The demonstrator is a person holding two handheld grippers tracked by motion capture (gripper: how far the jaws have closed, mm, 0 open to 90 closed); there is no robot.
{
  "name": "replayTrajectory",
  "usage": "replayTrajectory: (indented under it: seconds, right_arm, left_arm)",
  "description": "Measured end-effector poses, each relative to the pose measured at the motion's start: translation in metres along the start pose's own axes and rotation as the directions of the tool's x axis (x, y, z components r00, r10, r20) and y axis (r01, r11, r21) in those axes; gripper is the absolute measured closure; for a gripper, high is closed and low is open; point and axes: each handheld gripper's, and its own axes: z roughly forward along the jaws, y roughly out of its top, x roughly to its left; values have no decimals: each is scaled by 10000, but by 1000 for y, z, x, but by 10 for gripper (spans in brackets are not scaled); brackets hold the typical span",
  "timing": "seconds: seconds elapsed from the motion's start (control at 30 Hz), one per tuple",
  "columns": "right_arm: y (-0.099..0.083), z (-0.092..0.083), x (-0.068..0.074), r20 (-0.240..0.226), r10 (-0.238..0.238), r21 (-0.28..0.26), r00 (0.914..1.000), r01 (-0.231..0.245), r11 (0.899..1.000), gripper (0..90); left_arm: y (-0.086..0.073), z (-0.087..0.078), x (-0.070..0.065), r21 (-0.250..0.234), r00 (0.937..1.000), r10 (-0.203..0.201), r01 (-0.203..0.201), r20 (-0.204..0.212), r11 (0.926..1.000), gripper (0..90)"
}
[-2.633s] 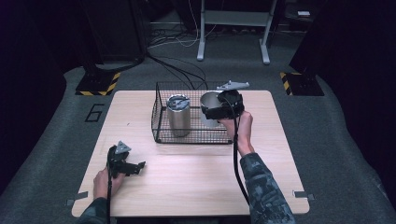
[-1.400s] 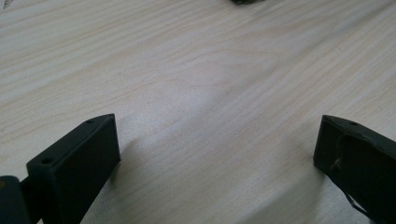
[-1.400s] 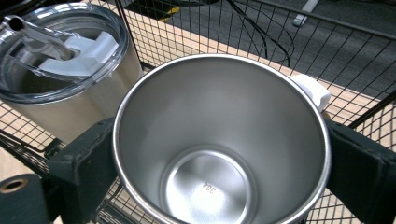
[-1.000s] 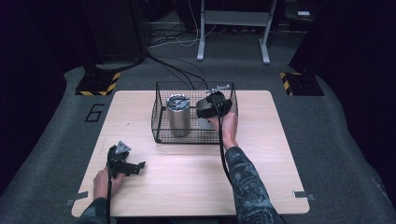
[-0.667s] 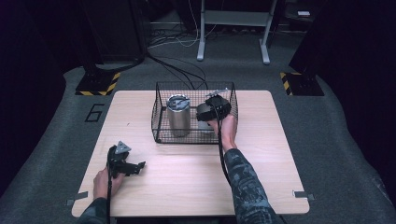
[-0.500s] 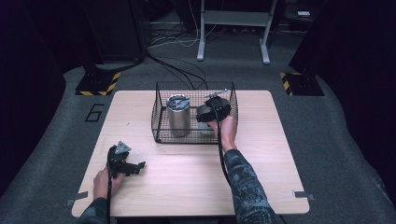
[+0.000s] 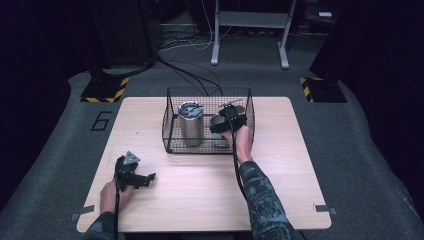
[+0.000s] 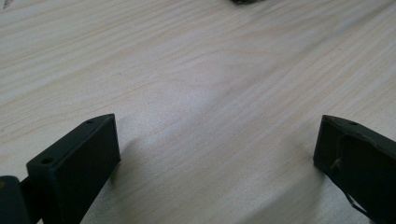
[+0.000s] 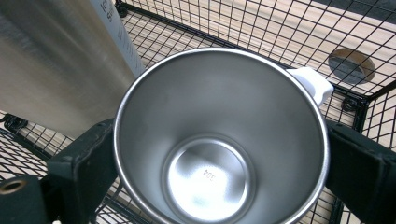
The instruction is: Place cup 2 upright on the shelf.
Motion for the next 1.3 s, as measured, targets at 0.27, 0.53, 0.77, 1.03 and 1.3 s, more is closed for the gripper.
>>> replayTrajectory:
  seconds: [0.27,0.53,0.77,1.03,1.3]
  right_arm:
    - [0,-1,0,-87,-14,225,10000,16,9997,46]
    - [3,-4,8,53,-372,355,9993,370,9987,5]
    - [2,-13,9,163,-588,110,9981,586,9982,0]
    - [4,-38,11,-180,-845,-422,9963,837,9956,0]
    - [-4,-62,19,-890,-1090,-793,9900,1020,9916,0]
  left_arm:
    - [0,0,0,28,10000,27,-27,6,10000,3]
    - [0,0,1,30,9999,148,-148,-12,9999,3]
    - [1,-1,3,207,9991,430,-430,-19,9989,3]
    - [1,-1,3,170,9993,361,-361,-5,9992,3]
    - [1,-1,3,80,9993,363,-363,-77,9993,3]
